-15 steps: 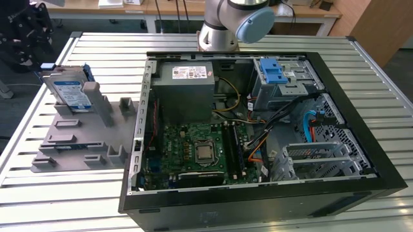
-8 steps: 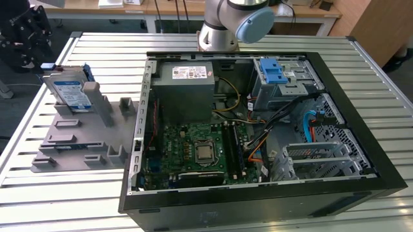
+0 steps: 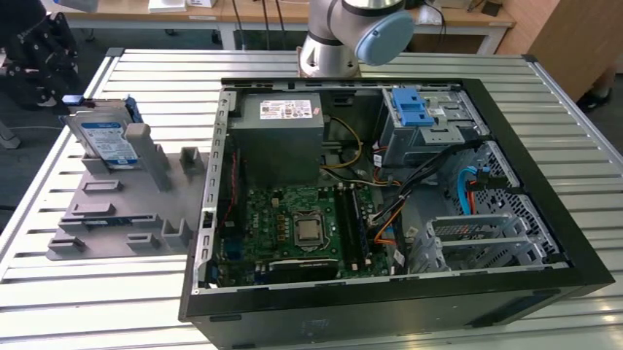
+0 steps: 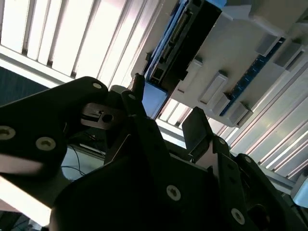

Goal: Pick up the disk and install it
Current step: 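Pick up the disk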

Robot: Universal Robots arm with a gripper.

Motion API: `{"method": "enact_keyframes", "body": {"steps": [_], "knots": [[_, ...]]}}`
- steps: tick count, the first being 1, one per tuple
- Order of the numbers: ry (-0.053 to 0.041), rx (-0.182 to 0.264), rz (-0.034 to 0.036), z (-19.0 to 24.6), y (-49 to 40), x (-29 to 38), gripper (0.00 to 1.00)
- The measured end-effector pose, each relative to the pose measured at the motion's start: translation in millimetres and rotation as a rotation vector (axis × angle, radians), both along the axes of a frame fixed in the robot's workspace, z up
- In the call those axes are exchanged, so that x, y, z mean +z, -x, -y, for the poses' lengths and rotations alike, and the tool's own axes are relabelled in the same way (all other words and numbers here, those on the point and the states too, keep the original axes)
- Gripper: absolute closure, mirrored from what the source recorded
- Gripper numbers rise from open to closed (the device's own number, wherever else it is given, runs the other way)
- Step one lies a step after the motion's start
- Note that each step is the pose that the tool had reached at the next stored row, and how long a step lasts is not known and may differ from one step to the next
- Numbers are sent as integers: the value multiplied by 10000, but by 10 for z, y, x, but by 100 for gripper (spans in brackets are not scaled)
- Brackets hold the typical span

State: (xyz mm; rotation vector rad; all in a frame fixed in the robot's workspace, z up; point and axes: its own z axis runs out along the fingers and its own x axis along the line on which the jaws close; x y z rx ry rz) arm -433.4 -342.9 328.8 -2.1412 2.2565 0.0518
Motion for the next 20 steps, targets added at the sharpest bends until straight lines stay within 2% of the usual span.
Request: {"method": "enact_keyframes", "body": {"steps": [5, 7, 11, 12, 18, 20], "knots": [[1, 763, 15, 0, 1, -64, 41], [4, 792, 70, 0, 8, -85, 41], [10, 796, 227, 0, 25, -132, 41], [10, 796, 242, -1, 31, -143, 41], [12, 788, 240, -27, 50, -201, 41], [11, 778, 217, -34, 50, -228, 41]]}}
